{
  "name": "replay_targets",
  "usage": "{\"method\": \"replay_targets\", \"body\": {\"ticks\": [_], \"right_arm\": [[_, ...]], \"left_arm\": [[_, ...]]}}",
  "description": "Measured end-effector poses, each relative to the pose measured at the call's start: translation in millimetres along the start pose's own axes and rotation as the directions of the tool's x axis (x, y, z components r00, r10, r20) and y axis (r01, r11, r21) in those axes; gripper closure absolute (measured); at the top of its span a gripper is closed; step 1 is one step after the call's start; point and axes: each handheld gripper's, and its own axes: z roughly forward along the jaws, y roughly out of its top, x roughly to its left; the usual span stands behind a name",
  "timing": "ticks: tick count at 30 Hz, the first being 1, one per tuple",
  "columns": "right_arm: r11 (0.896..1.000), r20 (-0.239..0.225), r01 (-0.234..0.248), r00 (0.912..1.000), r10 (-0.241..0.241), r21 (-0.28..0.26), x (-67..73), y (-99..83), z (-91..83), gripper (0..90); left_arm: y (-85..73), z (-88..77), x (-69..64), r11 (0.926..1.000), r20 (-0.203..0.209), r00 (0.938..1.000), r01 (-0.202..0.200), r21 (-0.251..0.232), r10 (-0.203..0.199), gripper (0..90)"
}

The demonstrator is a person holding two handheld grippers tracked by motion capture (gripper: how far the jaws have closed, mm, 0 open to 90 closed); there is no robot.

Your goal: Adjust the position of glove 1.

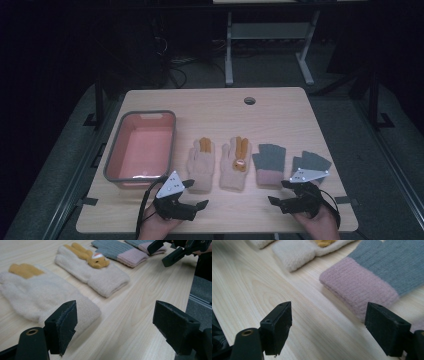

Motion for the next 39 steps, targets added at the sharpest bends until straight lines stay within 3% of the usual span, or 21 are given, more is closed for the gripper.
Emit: {"method": "replay_targets", "body": {"ticks": [8, 13, 15, 20, 25, 31, 39], "right_arm": [[1.000, -0.026, 0.007, 0.9996, -0.007, -0.006, 3.1, 6.5, 0.6, 20.5], [0.999, -0.041, 0.047, 0.9981, -0.047, -0.002, 9.0, 18.5, -0.9, 20.0], [0.999, -0.055, 0.047, 0.9974, -0.047, 0.003, 11.5, 24.8, -2.5, 20.0], [0.997, -0.071, 0.067, 0.9954, -0.065, 0.024, 11.1, 42.9, -5.3, 19.7], [0.994, -0.085, 0.095, 0.9923, -0.090, 0.052, 10.6, 65.0, -5.9, 18.9], [0.986, -0.096, 0.151, 0.9849, -0.144, 0.074, 17.6, 92.8, 0.8, 18.9], [0.980, -0.110, 0.180, 0.9792, -0.171, 0.084, 21.6, 117.2, 12.3, 19.9]], "left_arm": [[-0.5, -0.2, 0.9, 1.0000, 0.005, 1.0000, 0.004, -0.002, -0.004, 19.7], [0.3, -3.7, 0.4, 1.0000, -0.016, 0.9999, 0.002, -0.003, -0.002, 20.5], [0.9, -5.5, 1.7, 0.9994, -0.003, 0.9994, 0.033, -0.008, -0.033, 20.5], [2.4, -6.5, 5.3, 0.9996, -0.017, 0.9995, 0.025, -0.014, -0.025, 20.4], [2.2, -6.5, 7.1, 0.9989, -0.019, 0.9989, 0.042, -0.019, -0.043, 19.9], [3.8, -9.3, 4.8, 0.9993, -0.029, 0.9993, 0.024, -0.030, -0.025, 18.3], [4.4, -11.1, 4.5, 0.9993, -0.038, 0.9991, 0.015, -0.034, -0.016, 18.0]]}}
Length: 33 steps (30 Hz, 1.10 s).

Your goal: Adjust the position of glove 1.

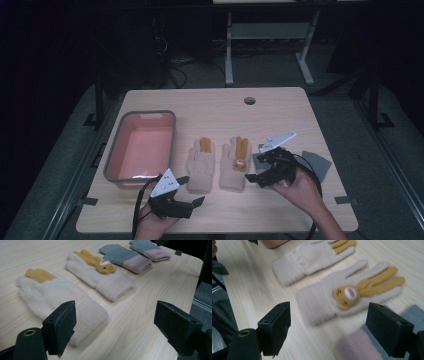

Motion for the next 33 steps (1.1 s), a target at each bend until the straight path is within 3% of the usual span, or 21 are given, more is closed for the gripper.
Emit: {"method": "replay_targets", "body": {"ticks": [11, 22, 33], "right_arm": [[0.999, 0.002, 0.029, 0.9996, -0.029, 0.045, -9.0, 31.4, 16.2, 22.1], [0.996, 0.020, 0.030, 0.9993, -0.032, 0.089, -17.5, 40.1, 38.9, 23.0], [0.981, 0.045, 0.052, 0.9971, -0.061, 0.184, -23.8, 41.5, 67.6, 32.4]], "left_arm": [[0.1, 0.1, -1.1, 0.9999, 0.000, 0.9999, -0.011, 0.004, 0.011, 18.0], [-0.6, 2.1, -1.4, 0.9999, 0.007, 0.9999, -0.012, 0.010, 0.012, 18.0], [-0.7, 2.2, -2.1, 0.9999, 0.007, 0.9999, -0.013, 0.007, 0.013, 18.0]]}}
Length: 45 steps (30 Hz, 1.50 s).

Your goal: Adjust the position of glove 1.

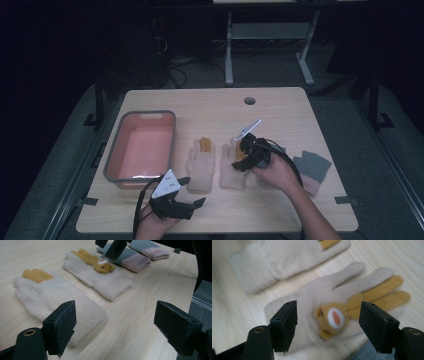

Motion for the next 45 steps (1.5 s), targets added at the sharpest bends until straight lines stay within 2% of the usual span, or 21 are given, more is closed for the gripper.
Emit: {"method": "replay_targets", "body": {"ticks": [3, 6, 10, 20, 28, 33, 42, 45], "right_arm": [[1.000, -0.005, -0.001, 1.0000, 0.001, 0.009, -2.0, -1.5, 5.4, 34.7], [0.999, 0.000, -0.014, 0.9999, 0.014, 0.050, -3.3, -2.7, 13.6, 35.0], [0.997, 0.000, -0.009, 1.0000, 0.009, 0.075, -3.5, -2.8, 20.4, 36.8], [0.994, 0.008, -0.013, 0.9999, 0.013, 0.109, -3.9, -6.0, 34.7, 42.0], [0.995, 0.044, -0.020, 0.9989, 0.016, 0.102, -4.0, -8.1, 35.5, 53.7], [0.994, 0.053, -0.017, 0.9985, 0.012, 0.104, -2.9, -7.6, 34.6, 56.1], [0.995, 0.031, -0.049, 0.9985, 0.046, 0.087, -5.5, -8.4, 28.2, 59.3], [0.996, 0.022, -0.058, 0.9981, 0.057, 0.064, -6.3, -8.6, 23.2, 59.7]], "left_arm": [[-0.3, 0.2, 0.1, 1.0000, 0.002, 1.0000, 0.001, 0.001, -0.001, 18.0], [0.0, -0.5, -0.2, 1.0000, 0.001, 1.0000, 0.004, -0.001, -0.004, 18.0], [0.4, -1.2, 0.7, 1.0000, -0.002, 1.0000, 0.000, -0.003, 0.000, 18.0], [-0.2, -0.4, 1.1, 1.0000, -0.006, 0.9999, 0.009, 0.000, -0.009, 18.0], [0.0, -1.3, 2.0, 1.0000, -0.012, 0.9999, 0.006, -0.002, -0.006, 18.1], [0.0, -1.9, 1.8, 0.9999, -0.012, 0.9999, 0.011, -0.003, -0.011, 18.2], [0.0, -2.5, 4.0, 0.9995, 0.000, 0.9995, 0.031, -0.011, -0.031, 19.2], [-0.4, -2.2, 3.9, 0.9996, -0.007, 0.9996, 0.027, -0.011, -0.027, 19.0]]}}
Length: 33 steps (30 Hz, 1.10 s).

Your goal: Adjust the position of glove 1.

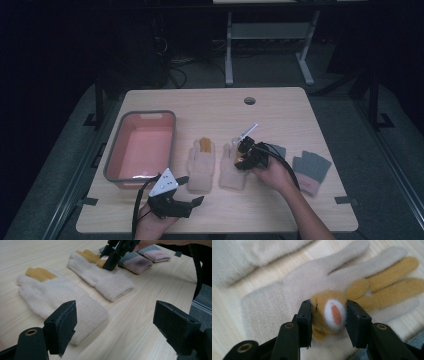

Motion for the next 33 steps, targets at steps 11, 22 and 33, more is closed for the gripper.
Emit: {"method": "replay_targets", "body": {"ticks": [11, 22, 33], "right_arm": [[1.000, 0.010, 0.005, 0.9999, -0.005, -0.028, 1.2, 3.7, -20.2, 60.2], [0.998, 0.025, 0.022, 0.9995, -0.021, -0.059, 5.3, 12.6, -43.9, 60.3], [0.993, 0.029, 0.078, 0.9967, -0.075, -0.093, 14.7, 36.1, -58.0, 60.4]], "left_arm": [[0.2, -2.4, 1.0, 1.0000, -0.002, 1.0000, 0.003, 0.001, -0.003, 19.0], [0.4, -4.3, 0.9, 0.9999, -0.008, 0.9999, 0.013, -0.006, -0.013, 19.0], [0.5, -7.3, 0.9, 0.9997, -0.015, 0.9998, 0.015, -0.020, -0.015, 19.0]]}}
